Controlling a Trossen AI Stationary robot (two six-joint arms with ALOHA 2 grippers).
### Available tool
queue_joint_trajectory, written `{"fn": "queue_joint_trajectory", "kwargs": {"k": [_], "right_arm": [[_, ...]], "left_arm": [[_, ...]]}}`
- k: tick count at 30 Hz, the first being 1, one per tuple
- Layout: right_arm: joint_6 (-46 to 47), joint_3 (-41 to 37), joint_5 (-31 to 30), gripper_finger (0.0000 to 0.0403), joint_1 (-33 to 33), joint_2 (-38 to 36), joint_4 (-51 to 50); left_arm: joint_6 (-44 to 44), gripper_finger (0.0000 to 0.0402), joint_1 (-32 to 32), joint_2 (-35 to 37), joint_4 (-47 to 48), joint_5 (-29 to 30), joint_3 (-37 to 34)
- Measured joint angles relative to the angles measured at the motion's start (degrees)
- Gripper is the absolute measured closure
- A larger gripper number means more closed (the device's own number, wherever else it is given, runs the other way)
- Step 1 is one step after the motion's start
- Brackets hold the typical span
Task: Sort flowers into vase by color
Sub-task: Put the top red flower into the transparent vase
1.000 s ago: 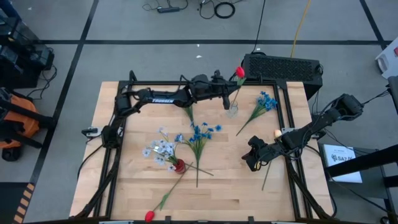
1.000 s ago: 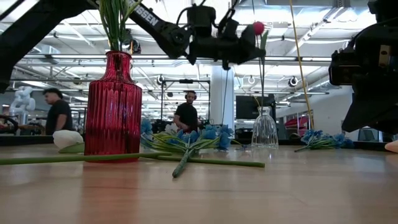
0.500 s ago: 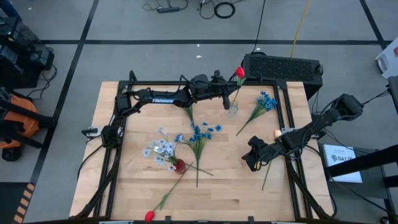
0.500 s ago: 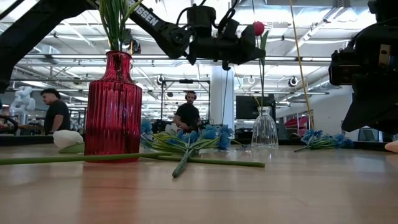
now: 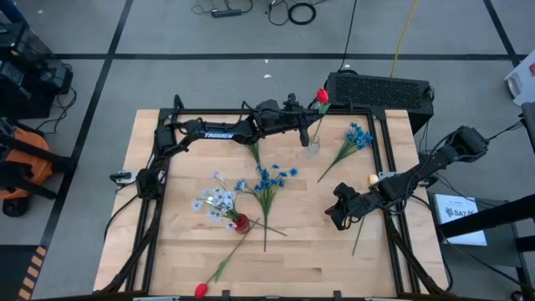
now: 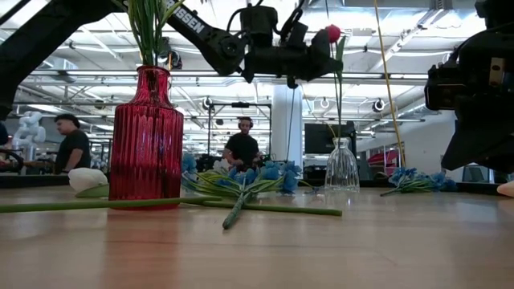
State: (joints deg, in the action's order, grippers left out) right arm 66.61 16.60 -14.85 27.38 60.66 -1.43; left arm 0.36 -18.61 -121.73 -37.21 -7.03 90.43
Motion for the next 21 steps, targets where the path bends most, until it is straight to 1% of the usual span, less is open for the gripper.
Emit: {"fn": "queue_joint_trajectory", "kwargs": {"k": [3,7,9,13,17,21], "right_arm": [[0.0,0.0,0.6,0.0403,0.0,0.0,0.0],[-1.1,0.0,5.6,0.0403,0.0,0.0,-0.2],[-2.6,0.0,7.1,0.0403,0.0,0.0,-0.7],[-6.0,0.0,7.4,0.0403,0.0,0.0,-2.0],[-7.4,0.0,7.5,0.0403,0.0,0.0,-3.9],[-8.8,-0.6,7.7,0.0403,-0.1,0.0,-3.1]], "left_arm": [[0.0,0.0396,0.1,0.0,0.3,0.0,0.0],[0.0,0.0395,0.1,0.0,0.2,0.0,0.0],[0.0,0.0395,0.1,0.0,0.2,0.0,0.0],[-0.1,0.0395,0.1,0.0,0.2,0.0,0.0],[-2.9,0.0395,0.1,0.0,0.2,0.0,0.0],[-2.9,0.0395,0.1,0.0,0.2,0.0,0.0]]}}
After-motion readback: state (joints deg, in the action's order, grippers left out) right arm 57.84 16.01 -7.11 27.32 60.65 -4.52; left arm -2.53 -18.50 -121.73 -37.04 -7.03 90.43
